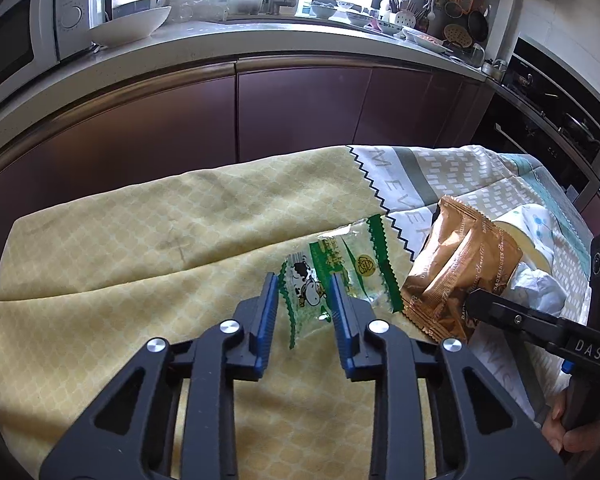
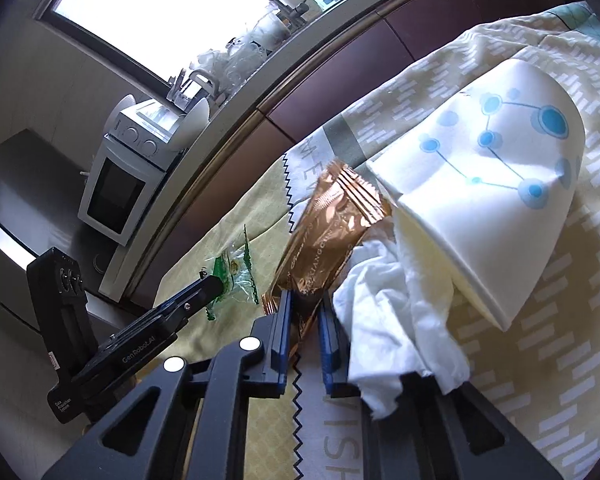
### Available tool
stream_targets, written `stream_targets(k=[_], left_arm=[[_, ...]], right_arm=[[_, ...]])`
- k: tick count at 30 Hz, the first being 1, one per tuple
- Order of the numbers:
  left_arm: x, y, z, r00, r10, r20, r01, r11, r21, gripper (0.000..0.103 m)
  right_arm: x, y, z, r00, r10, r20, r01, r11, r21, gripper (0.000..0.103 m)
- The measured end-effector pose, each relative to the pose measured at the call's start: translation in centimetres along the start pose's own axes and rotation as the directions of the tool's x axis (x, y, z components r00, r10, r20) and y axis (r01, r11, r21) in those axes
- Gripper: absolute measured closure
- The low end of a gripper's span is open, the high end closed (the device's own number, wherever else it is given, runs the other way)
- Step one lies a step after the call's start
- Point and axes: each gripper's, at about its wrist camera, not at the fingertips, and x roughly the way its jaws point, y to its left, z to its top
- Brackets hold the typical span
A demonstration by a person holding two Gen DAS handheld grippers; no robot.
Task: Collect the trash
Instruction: 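Lift the green wrapper with the left tool while the right tool lifts the copper wrapper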
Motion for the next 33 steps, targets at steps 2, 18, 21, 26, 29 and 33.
stream_targets(k=[2, 18, 21, 26, 29, 33], left_arm=[[-0.4, 0.0, -0.2, 1.0, -0.001, 0.005, 0.001, 1.0, 0.001, 0.087], [-6.4, 1.2, -3.8, 0.997, 0.014, 0.079, -0.012, 1.0, -0.029, 0.095], [-8.3, 1.5, -4.9, 0.994, 0.029, 0.102, -0.026, 0.999, -0.037, 0.095], [-11.8, 2.8, -7.2, 0.989, 0.054, 0.136, -0.045, 0.996, -0.071, 0.095], [-13.9, 3.6, -8.9, 0.985, 0.079, 0.154, -0.065, 0.994, -0.092, 0.095], [-16.4, 4.9, -11.4, 0.981, 0.107, 0.161, -0.089, 0.989, -0.117, 0.095]], right_arm=[[-0.1, 0.3, -0.2, 1.0, 0.015, 0.0, -0.015, 1.0, -0.018, 0.095], [-2.5, 1.7, -1.7, 0.997, 0.081, 0.017, -0.079, 0.989, -0.121, 0.099], [-3.0, 2.4, -2.3, 0.995, 0.098, 0.005, -0.097, 0.984, -0.148, 0.099], [-3.9, 4.5, -3.4, 0.991, 0.131, -0.015, -0.131, 0.967, -0.219, 0.099], [-4.3, 5.7, -4.2, 0.987, 0.154, -0.035, -0.158, 0.954, -0.256, 0.099], [-4.2, 7.5, -5.4, 0.98, 0.186, -0.075, -0.2, 0.933, -0.298, 0.099]])
